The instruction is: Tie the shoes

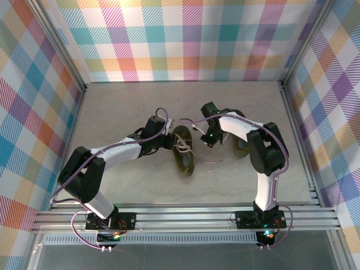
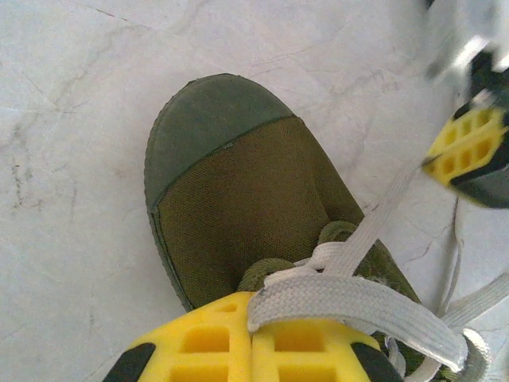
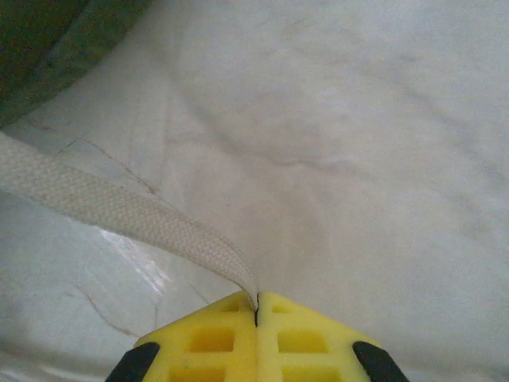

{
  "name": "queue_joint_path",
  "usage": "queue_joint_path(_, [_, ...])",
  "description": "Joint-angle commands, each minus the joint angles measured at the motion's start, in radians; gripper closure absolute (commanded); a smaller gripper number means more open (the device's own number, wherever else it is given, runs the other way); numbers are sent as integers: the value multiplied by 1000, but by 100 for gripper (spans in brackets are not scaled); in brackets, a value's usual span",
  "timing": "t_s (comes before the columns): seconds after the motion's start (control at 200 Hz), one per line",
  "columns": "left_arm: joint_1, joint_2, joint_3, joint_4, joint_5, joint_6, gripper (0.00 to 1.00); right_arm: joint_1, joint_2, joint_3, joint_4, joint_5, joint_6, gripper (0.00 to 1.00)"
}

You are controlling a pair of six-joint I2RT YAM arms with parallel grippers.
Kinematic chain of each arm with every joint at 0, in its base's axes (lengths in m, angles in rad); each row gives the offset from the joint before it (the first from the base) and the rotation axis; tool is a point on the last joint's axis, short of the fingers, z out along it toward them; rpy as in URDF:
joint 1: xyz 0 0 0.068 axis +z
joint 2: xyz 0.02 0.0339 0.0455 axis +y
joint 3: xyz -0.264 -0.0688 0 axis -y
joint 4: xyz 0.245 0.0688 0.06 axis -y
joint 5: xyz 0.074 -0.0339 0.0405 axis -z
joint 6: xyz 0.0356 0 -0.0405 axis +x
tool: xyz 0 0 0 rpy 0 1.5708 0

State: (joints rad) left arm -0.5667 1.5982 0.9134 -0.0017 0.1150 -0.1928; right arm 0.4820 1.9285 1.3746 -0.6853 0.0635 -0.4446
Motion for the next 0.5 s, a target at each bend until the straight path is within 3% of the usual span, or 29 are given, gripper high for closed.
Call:
queue_joint_path(0.0, [16, -14, 22, -15, 12, -37, 100, -2, -124, 45, -9, 66, 188, 100])
queue_joint_path(0.245, [21, -39, 22, 0, 22, -79, 100, 13, -292, -54, -74, -87, 652, 100])
queue_joint_path(0.495, [21, -49, 24, 4, 56, -83, 100, 13, -378, -81, -105, -221, 854, 100])
